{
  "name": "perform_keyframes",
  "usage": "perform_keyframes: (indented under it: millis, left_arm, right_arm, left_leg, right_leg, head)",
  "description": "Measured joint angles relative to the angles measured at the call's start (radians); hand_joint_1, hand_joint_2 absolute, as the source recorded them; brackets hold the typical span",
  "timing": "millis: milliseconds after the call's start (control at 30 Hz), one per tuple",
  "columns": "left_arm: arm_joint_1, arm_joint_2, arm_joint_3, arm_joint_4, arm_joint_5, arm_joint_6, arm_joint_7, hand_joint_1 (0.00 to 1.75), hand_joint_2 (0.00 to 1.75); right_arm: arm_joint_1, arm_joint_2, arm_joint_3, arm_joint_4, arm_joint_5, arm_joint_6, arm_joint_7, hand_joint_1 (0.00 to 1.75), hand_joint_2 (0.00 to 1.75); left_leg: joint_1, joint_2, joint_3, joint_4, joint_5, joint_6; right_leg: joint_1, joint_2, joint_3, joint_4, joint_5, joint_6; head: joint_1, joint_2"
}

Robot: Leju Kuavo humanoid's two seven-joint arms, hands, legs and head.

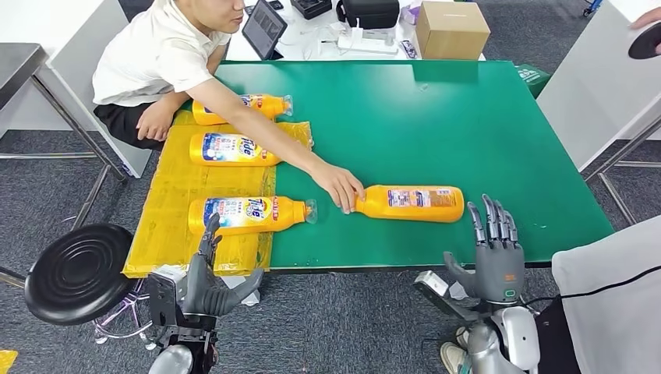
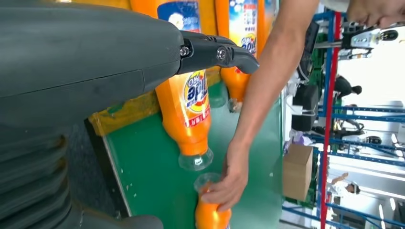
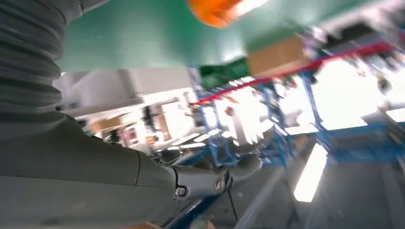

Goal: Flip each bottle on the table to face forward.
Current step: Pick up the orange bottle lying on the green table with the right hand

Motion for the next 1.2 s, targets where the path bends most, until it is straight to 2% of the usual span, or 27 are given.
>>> perform_keyframes:
  millis: [133,267,533,800,1033,1200]
  left_arm:
    - [-0.006,-0.001,-0.001,0.001,-0.025,0.004,-0.003,0.00,1.75]
    - [-0.014,-0.003,-0.003,0.003,-0.031,-0.007,-0.006,0.00,1.75]
    - [-0.044,-0.008,-0.023,0.024,-0.037,-0.028,-0.007,0.00,1.75]
    - [-0.106,-0.014,-0.063,0.064,-0.018,-0.052,-0.007,0.00,1.75]
    - [-0.121,-0.016,-0.085,0.086,-0.005,-0.054,-0.008,0.00,1.75]
    - [-0.131,-0.016,-0.092,0.096,-0.003,-0.056,-0.008,0.00,1.75]
  right_arm:
    - [-0.034,-0.027,0.031,0.090,0.043,0.000,0.086,0.00,1.75]
    - [-0.088,-0.068,0.119,0.211,0.010,0.000,0.170,0.00,1.75]
    - [-0.243,-0.110,0.254,0.498,-0.079,0.000,0.190,0.00,1.75]
    - [-0.413,-0.157,0.363,0.729,-0.002,0.000,0.316,0.00,1.75]
    - [-0.491,-0.208,0.435,0.837,0.073,0.023,0.434,0.00,1.75]
    - [-0.525,-0.239,0.469,0.877,0.094,0.049,0.485,0.00,1.75]
  left_leg:
    - [0.000,0.001,0.000,0.000,0.000,0.000]
    - [0.000,0.000,0.000,0.000,0.001,0.000]
    - [0.000,0.000,0.000,0.000,0.001,0.000]
    - [0.000,0.000,0.000,0.000,0.001,0.001]
    - [0.000,0.000,0.000,0.000,0.001,0.001]
    - [0.000,0.000,0.000,0.000,0.001,0.001]
  right_leg:
    - [0.000,0.000,0.000,0.000,0.000,0.000]
    - [0.000,0.000,0.000,0.000,0.000,0.000]
    - [0.000,0.000,0.000,0.000,0.001,0.000]
    - [0.000,0.000,0.000,0.000,0.001,0.001]
    - [0.000,0.000,0.000,0.000,0.001,0.001]
    - [0.000,0.000,0.000,0.000,0.001,0.001]
  head:
    - [0.000,0.000]
    - [0.000,0.000]
    - [-0.001,0.000]
    - [0.000,0.000]
    - [0.000,0.000]
    - [0.000,0.000]
